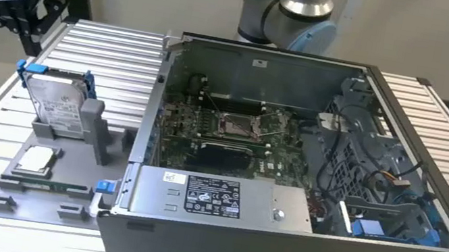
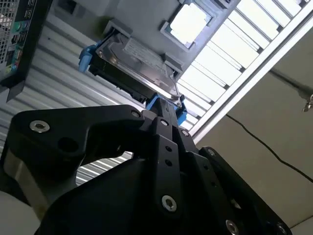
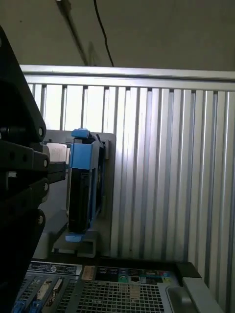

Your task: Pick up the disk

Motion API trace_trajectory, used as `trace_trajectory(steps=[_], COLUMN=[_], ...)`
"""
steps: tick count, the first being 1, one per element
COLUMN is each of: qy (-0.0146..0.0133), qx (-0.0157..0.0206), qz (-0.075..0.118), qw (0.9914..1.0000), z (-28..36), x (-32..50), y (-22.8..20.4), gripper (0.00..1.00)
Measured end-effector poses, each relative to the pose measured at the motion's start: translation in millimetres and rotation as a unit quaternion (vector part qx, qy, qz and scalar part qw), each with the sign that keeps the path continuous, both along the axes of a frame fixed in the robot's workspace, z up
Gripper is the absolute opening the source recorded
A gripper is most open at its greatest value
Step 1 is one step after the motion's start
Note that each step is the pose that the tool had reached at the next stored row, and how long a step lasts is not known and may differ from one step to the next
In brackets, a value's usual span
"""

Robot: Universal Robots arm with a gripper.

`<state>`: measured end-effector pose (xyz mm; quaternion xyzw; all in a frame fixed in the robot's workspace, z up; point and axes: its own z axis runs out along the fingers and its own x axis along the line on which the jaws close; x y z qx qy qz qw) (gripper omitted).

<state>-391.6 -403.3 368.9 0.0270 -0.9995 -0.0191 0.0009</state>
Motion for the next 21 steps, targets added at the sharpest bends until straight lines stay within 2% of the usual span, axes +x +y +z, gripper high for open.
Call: trace_trajectory(steps=[3,6,10,17,19,21], qy=[-0.0002,-0.0001,0.0000,-0.0002,-0.0002,-0.0003], qx=[0.0001,0.0000,0.0000,0.0000,0.0000,0.0000], qz=[0.020,0.040,0.071,0.120,0.135,0.152], qw=[0.99980,0.99919,0.99745,0.99272,0.99083,0.98835], z=[-0.2,-0.1,0.0,0.0,-0.1,-0.2], x=[-0.5,-1.1,-1.5,-1.9,-2.1,-2.2], y=[0.0,0.0,0.0,0.0,0.0,0.0], gripper=[0.00,0.00,0.00,0.00,0.00,0.00])
